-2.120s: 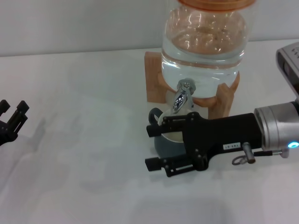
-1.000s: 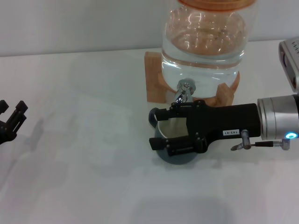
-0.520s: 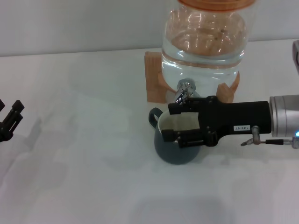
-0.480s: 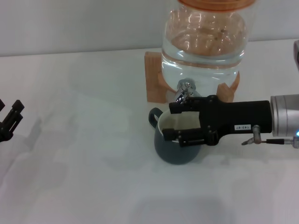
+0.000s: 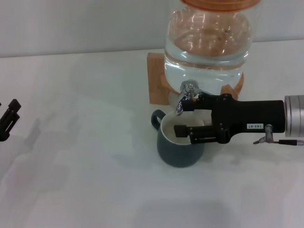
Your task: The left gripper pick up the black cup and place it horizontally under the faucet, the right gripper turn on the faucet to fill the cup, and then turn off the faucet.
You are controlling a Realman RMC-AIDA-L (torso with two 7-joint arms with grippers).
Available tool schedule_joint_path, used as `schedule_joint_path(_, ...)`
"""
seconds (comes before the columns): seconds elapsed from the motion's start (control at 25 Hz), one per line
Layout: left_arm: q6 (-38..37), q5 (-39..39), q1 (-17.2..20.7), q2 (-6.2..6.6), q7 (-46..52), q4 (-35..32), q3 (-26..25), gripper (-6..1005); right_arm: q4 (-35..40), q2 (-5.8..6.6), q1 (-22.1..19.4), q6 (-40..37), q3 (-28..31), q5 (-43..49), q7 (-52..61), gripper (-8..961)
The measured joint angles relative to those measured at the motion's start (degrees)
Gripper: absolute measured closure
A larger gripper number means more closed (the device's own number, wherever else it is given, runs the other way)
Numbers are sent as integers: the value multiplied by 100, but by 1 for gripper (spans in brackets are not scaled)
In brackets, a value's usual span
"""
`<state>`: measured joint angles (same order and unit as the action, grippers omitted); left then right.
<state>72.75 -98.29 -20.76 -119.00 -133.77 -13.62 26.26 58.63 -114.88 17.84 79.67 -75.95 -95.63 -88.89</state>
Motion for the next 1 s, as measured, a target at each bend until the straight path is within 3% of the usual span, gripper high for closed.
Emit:
schedule_joint_path(0.28,13,-1,7,0,1,-11,-9,433,50,2,0,256,14,-31,3,159)
schedule_joint_path(0.44,87,-4,52,0,37,-115,-14,433,71,6,-27,884,442,-34,-6,159)
schedule_joint_path(0.72,139,-169,158,5,120,-363,-21,432,98,29,-390,1680,2216,-5,-173,159)
schedule_joint_path(0.76,139,-169,158,5,120,-363,-21,432,-65,32,-495,1665,2859,-6,-430,159)
schedule_joint_path(0.8,131,-347,187,22,132,-476,-24,432,-65,32,-495,1665,2859,-6,-430,159)
schedule_joint_path(1.0,28,-848,222,83,165,-639,-26,432,-997,8,-545,1623,4130,-391,-1350,159)
